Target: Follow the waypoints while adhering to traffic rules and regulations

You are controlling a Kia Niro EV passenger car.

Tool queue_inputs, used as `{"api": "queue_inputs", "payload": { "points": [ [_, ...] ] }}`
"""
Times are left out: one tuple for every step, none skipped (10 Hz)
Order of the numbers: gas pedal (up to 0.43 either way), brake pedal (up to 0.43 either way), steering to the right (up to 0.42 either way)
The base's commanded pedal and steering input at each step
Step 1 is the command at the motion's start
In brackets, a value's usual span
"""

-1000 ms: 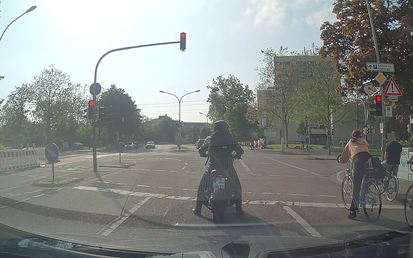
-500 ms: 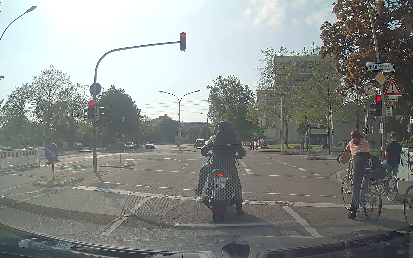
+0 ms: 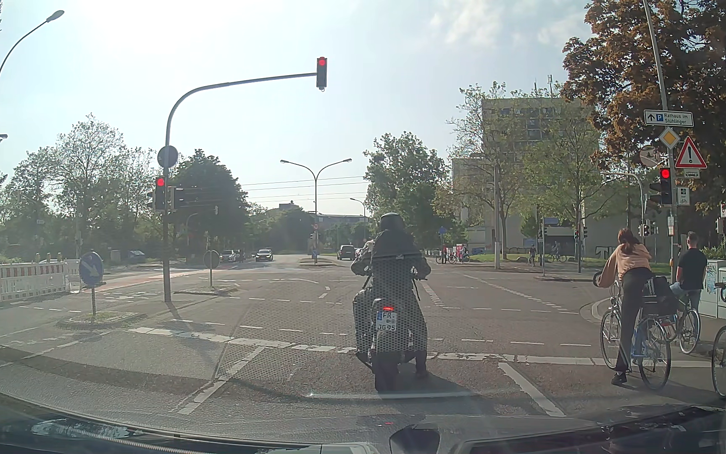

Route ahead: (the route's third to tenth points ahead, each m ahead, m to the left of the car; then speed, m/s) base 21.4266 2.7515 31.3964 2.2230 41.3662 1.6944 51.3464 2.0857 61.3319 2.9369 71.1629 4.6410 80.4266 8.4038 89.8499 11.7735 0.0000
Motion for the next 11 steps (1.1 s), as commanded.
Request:
{"api": "queue_inputs", "payload": {
  "points": [
    [0.0, 0.238, 0.006],
    [0.0, 0.238, 0.006],
    [0.0, 0.238, 0.006],
    [0.0, 0.238, 0.006],
    [0.0, 0.238, 0.006],
    [0.0, 0.238, 0.006],
    [0.0, 0.238, 0.006],
    [0.0, 0.238, 0.006],
    [0.0, 0.238, 0.006],
    [0.0, 0.238, 0.006],
    [0.0, 0.238, 0.006]
  ]
}}
